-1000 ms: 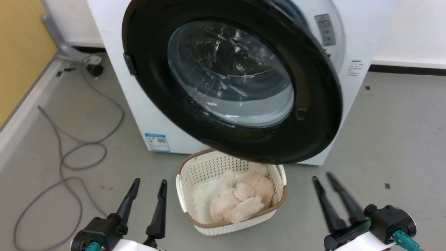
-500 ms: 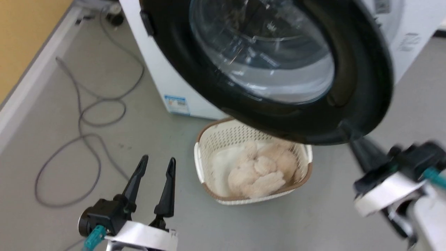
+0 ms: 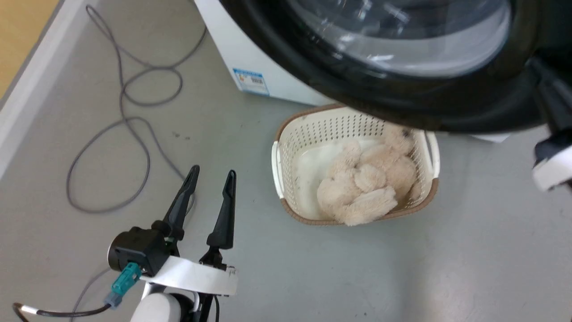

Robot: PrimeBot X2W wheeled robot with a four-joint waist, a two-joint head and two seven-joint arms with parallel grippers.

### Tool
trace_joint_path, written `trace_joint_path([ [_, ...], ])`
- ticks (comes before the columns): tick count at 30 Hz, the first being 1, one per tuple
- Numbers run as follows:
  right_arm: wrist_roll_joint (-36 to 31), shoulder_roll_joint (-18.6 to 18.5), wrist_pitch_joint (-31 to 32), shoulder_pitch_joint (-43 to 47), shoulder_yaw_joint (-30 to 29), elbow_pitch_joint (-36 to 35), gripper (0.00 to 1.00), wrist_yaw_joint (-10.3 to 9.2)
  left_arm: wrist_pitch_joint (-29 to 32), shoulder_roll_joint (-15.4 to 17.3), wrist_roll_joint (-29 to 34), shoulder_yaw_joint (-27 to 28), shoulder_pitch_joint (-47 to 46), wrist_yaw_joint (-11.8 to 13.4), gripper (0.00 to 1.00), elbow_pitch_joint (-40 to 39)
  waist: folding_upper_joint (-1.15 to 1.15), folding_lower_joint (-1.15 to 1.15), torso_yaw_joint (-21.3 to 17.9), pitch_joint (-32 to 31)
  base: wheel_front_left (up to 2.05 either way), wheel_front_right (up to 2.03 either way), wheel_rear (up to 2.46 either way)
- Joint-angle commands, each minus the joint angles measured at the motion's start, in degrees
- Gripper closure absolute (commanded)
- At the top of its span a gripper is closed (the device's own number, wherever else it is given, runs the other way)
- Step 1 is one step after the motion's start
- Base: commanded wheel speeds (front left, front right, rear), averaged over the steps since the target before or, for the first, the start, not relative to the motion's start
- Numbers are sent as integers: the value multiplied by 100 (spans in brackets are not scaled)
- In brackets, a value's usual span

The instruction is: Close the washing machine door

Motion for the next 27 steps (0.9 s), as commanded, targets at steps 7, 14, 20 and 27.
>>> trace_joint_path([
  [7,340,-172,311,-975,-187,576,100,-12,-26,-25,-22,80,-259,-35,0,-48,0,-1,110,361,0,0,0],
  [14,361,-196,489,-1698,-354,1295,100,-12,-26,-31,-82,75,-393,-40,0,-31,0,-1,169,499,0,0,0],
  [20,93,9,456,-2071,-667,1962,100,-12,-26,-32,-57,24,-410,-42,0,28,0,-1,196,492,0,0,0],
  [27,-28,274,144,-1975,-578,2294,100,-12,-26,-33,-70,68,-323,-42,0,100,0,-1,112,191,0,0,0],
])
